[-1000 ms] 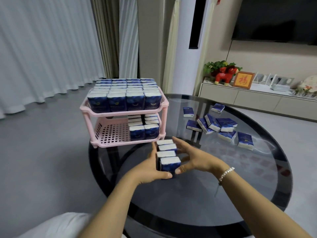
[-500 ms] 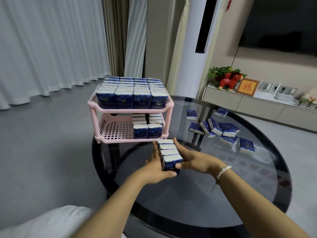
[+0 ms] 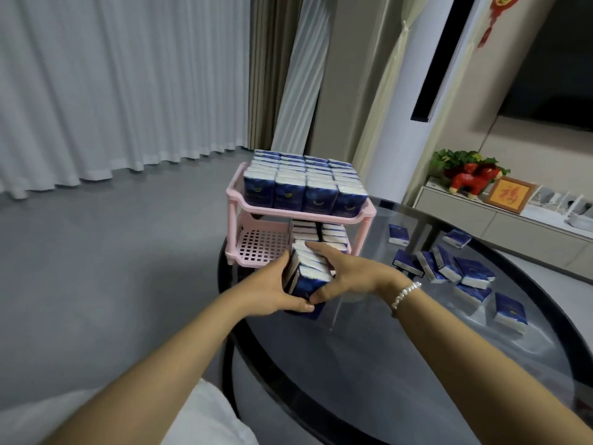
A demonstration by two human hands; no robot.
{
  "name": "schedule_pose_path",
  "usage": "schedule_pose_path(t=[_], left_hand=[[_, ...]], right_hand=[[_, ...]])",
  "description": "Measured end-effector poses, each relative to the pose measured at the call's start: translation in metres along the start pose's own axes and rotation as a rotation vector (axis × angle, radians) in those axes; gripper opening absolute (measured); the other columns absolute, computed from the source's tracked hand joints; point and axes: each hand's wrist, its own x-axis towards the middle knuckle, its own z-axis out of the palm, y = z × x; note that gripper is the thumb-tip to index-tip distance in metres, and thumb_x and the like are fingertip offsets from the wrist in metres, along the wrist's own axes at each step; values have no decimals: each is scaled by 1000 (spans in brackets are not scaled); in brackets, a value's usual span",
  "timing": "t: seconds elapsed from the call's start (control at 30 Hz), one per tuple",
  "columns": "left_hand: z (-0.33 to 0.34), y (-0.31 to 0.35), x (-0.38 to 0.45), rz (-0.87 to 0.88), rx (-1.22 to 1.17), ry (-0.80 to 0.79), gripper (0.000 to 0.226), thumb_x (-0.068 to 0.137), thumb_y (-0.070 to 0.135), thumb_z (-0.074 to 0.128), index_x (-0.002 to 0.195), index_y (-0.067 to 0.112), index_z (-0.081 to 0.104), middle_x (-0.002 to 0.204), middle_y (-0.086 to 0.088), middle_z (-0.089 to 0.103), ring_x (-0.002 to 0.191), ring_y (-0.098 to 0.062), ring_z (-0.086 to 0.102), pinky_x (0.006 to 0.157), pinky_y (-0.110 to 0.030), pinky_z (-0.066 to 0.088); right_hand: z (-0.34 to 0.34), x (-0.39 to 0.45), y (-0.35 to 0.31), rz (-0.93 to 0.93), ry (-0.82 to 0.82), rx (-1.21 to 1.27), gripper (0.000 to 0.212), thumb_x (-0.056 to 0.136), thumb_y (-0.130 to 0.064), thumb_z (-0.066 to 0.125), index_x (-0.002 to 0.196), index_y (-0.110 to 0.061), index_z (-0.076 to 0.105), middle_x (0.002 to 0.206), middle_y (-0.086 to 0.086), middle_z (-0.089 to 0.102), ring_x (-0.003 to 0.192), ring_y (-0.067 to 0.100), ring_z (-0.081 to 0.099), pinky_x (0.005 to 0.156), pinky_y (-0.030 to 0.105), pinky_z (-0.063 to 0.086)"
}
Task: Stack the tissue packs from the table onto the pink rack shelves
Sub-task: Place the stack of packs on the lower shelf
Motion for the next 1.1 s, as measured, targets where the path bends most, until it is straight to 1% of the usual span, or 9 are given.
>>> schedule_pose_path(t=[0.1,0.17,0.27,0.37,0.43,0.63,0.77,0.93,1.1], left_hand=[[-18,-8,-6,5,1,49,97,63,25,87,144,27,32,130,15,52,118,-3,50,100,-16,38],[-24,-17,-6,-4,21,94,99,62,29,87,144,27,32,132,13,50,121,-6,48,104,-22,38],[-31,-33,-4,-38,65,155,110,52,45,86,145,30,30,135,13,47,123,-9,45,108,-29,38],[-34,-46,-1,-72,44,216,125,41,62,77,148,33,21,144,10,43,129,-14,44,108,-36,40],[-35,-55,1,-101,58,291,123,44,64,76,149,29,21,148,6,36,133,-17,41,109,-39,39],[-44,-72,9,-237,15,606,65,67,36,82,116,12,46,125,-8,45,119,-23,42,91,-30,41],[-41,-76,18,-252,-68,695,70,70,32,81,121,12,37,127,-7,36,120,-23,36,86,-25,36],[-38,-78,29,-215,-154,605,80,79,28,75,141,13,27,139,-8,27,127,-24,35,95,-28,36],[-36,-79,38,-239,-153,617,72,82,29,72,138,9,31,137,-10,30,98,-18,46,81,-23,38]], right_hand=[[3,23,-17,5,-30,-68,110,53,-29,88,141,-25,22,133,-5,45,123,12,45,108,33,38],[6,36,-27,-26,-44,-94,107,56,-21,89,140,-24,24,131,-6,45,121,10,45,106,28,38],[8,56,-34,-59,-32,-200,98,58,-19,88,137,-24,31,120,-10,50,111,5,49,100,22,40],[11,74,-35,-46,22,-288,99,52,-35,87,134,-24,34,119,-8,52,110,10,51,101,31,42],[13,86,-33,-49,73,-265,95,54,-33,87,133,-24,34,120,-6,52,111,12,51,99,30,42],[20,111,-30,-105,271,-290,100,62,-25,85,143,-16,26,136,-11,35,126,4,31,102,15,25],[15,128,-28,-114,311,-322,104,65,-21,84,147,-16,19,147,-4,31,131,4,27,94,3,18],[-3,150,-23,25,259,-282,87,75,-17,77,145,-18,26,148,-6,32,137,12,28,99,10,19],[-7,171,-14,111,289,-337,80,73,-23,78,140,-19,34,134,-4,43,126,13,39,96,16,25]])
